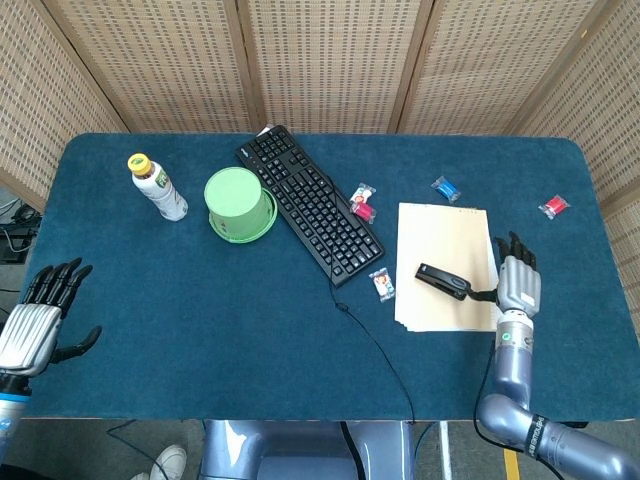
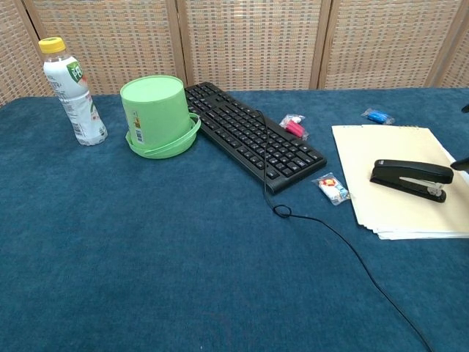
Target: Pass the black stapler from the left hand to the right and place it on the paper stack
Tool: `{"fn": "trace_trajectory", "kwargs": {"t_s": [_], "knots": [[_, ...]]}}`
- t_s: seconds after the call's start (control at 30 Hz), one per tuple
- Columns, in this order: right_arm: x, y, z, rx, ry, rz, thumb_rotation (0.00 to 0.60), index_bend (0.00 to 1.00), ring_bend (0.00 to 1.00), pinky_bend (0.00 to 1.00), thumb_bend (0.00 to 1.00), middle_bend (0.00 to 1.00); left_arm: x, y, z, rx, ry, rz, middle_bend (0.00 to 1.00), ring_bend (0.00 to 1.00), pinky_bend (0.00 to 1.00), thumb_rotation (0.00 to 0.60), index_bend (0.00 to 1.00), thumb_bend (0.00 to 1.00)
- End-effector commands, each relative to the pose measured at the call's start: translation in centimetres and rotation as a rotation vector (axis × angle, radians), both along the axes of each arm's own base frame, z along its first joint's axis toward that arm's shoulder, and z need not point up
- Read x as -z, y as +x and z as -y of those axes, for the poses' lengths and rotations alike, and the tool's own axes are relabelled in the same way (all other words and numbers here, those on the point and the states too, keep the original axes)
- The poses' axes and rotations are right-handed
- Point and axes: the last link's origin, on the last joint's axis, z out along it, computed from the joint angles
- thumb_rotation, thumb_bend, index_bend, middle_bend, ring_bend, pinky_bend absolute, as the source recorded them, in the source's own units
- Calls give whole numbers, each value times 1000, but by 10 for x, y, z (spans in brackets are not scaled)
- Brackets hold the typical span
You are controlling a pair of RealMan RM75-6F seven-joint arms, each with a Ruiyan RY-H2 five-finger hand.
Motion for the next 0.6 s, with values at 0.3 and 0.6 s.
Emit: {"fn": "trace_trajectory", "kwargs": {"t_s": [0.3,0.6], "knots": [[-45,-27,-80,-316,58,-173,600,25,0,0,84,0,0,-16,2,-69,63,-100,0,0,0,600,0,327],[-50,-44,-118,-404,41,-202,600,22,0,0,82,0,3,-22,4,-86,100,-124,0,0,0,600,0,245]]}}
